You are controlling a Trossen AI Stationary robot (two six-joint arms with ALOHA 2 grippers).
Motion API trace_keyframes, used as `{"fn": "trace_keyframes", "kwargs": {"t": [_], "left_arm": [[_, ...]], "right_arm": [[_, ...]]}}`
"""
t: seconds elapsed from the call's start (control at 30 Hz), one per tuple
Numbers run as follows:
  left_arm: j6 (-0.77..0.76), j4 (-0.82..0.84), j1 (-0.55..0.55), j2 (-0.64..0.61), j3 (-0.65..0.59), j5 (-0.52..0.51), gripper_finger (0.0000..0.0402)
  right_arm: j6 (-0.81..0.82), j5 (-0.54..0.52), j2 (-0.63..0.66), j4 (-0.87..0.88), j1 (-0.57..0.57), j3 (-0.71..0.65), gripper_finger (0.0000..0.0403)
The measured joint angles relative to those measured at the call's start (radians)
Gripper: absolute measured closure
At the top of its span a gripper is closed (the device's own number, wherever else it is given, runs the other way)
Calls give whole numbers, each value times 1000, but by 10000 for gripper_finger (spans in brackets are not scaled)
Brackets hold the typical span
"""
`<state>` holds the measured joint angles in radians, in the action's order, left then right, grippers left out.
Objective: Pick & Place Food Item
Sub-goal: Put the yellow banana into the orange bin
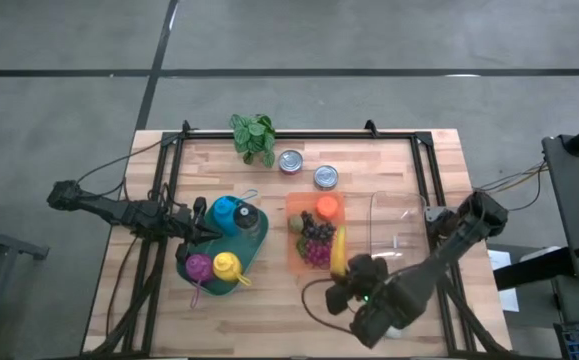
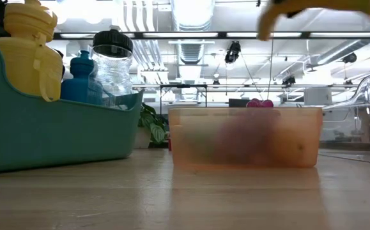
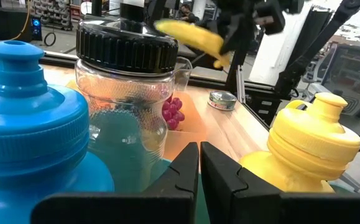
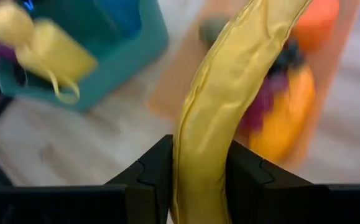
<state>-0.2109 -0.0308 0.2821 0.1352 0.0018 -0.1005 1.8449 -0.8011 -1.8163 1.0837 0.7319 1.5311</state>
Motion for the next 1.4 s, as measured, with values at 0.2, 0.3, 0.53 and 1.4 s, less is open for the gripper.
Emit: {"fn": "trace_keyframes", "kwargs": {"t": [0.2,0.3,0.53,1.4], "left_arm": [[0,0,0,0,0,0,380],[0,0,0,-1,0,0,380],[0,0,0,0,0,0,380],[0,0,0,0,0,0,380]], "right_arm": [[-147,-111,28,-53,-84,0,298],[-198,-148,30,-103,-137,0,298],[-326,-148,29,-222,-257,0,298],[-696,44,25,-528,-378,-213,298]]}}
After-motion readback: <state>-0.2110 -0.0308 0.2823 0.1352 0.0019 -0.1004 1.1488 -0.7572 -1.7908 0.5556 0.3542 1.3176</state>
